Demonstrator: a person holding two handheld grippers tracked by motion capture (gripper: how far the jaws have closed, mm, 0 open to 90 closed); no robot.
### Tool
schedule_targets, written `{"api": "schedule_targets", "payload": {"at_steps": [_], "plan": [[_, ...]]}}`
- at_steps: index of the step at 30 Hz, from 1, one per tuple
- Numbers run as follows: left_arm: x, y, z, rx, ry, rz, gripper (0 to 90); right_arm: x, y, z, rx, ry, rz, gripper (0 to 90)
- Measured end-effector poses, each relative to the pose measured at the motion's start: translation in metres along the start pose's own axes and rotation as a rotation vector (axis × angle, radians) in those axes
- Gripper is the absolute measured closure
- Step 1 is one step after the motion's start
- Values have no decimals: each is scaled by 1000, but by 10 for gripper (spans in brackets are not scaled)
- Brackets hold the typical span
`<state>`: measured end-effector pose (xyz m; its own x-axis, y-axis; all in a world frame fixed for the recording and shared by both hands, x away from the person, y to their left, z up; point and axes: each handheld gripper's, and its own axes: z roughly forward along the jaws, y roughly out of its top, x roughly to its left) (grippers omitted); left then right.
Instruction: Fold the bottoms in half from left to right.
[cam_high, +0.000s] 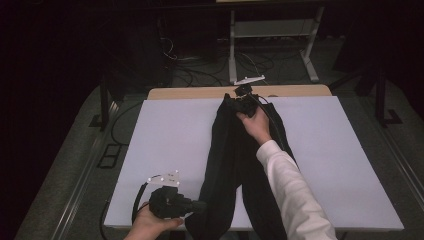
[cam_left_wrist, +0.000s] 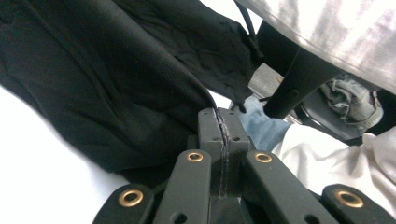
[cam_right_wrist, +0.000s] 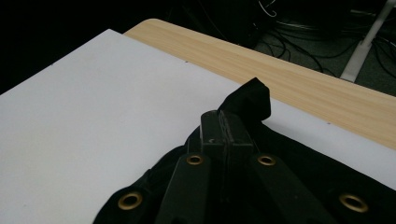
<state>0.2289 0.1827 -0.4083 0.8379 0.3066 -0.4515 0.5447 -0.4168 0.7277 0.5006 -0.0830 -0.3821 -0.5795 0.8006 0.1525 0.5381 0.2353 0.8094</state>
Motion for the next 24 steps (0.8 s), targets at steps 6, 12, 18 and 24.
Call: {"api": "schedule_targets", "payload": {"at_steps": [6, 12, 18, 24], "plan": [[-4, 7, 12, 16, -22, 14, 886, -8, -4, -7, -4, -1, 13, 879], [-7, 13, 19, 22, -41, 19, 886, -14, -9, -10, 0, -5, 25, 880], [-9, 15, 28, 31, -60, 24, 886, -21, -13, -14, 0, -13, 32, 880], [-10, 19, 35, 35, -75, 27, 886, -26, -16, -16, 0, -17, 40, 879]]}}
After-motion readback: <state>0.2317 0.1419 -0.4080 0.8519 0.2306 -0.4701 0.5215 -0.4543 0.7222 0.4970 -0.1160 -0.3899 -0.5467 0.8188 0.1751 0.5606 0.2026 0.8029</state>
